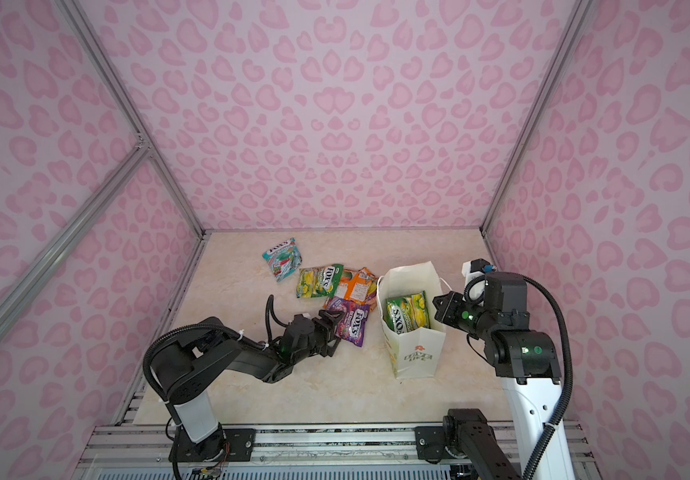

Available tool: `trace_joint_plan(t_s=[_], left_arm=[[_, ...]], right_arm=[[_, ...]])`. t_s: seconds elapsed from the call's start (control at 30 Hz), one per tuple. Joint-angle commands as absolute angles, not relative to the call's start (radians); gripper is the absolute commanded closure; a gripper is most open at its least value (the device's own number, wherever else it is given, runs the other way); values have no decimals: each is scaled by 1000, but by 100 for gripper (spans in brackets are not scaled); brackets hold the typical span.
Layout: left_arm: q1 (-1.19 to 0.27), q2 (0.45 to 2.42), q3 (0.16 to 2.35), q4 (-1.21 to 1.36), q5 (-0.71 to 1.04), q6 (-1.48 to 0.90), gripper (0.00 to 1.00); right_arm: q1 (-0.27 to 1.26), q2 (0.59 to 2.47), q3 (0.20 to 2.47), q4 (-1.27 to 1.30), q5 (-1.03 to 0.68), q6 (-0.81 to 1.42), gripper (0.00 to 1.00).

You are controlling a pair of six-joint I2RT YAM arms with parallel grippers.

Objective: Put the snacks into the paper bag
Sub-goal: 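Lift the purple Berries bag up from the table with the left gripper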

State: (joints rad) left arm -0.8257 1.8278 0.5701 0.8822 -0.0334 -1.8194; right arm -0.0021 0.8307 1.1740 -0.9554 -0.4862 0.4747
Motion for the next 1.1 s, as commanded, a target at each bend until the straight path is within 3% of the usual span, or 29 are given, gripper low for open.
trace_joint_plan(t_s=[0.0, 0.53, 0.7, 0.83, 1.07], left_arm=[[-823, 1861, 595, 583, -48, -1804, 15], [-815, 1914, 685, 371, 6, -1818, 46], [-804, 1915, 680, 365, 17, -1812, 50], [-803, 1909, 665, 374, 20, -1805, 62], [-793, 1905, 682, 394, 32, -1744, 74]], right_arm=[[-2, 830, 1176, -954, -483, 464, 100], [0, 818, 1176, -965, -476, 461, 100], [0, 816, 1174, -962, -476, 462, 100], [0, 811, 1167, -959, -474, 463, 100], [0, 809, 1166, -956, -475, 463, 100]])
